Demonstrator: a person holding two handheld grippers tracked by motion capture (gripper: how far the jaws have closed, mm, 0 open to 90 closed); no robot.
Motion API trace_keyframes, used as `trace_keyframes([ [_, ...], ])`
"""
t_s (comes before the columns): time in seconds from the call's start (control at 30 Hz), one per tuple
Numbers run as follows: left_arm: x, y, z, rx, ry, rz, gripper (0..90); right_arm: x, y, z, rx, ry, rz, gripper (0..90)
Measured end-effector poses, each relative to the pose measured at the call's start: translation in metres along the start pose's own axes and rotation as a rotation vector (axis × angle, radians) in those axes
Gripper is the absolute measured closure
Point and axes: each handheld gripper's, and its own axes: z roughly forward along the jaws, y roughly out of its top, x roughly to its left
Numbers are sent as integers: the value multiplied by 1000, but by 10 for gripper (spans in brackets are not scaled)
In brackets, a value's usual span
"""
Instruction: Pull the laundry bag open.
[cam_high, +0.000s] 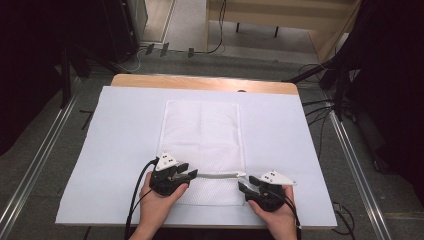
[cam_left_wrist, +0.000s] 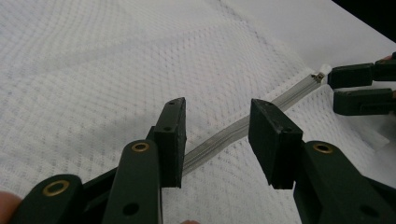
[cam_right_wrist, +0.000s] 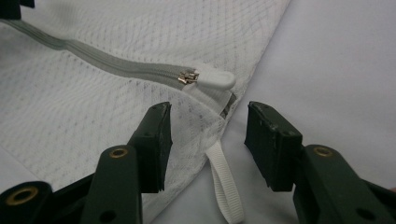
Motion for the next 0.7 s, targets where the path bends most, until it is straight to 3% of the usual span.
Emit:
trace_keyframes([
  [0.1, -3, 1, 3, -2, -11, -9, 572, 8, -1, 2, 6, 1, -30, 528],
  [0.23, -15, 5, 12, 7, -32, 18, 572, 16, 0, 4, 13, -96, -44, 665],
  [0.33, -23, 9, 20, 16, -49, 25, 578, 15, -1, 4, 5, -116, -32, 754],
  [0.47, -37, 13, 33, 36, -54, 49, 588, 11, -1, 3, 5, -80, -24, 890],
  [0.6, -52, 19, 43, 38, -88, 45, 590, 10, 0, 2, 0, -53, -24, 900],
  [0.7, -61, 26, 49, 39, -105, 53, 594, 10, 1, -3, -52, -38, -29, 900],
])
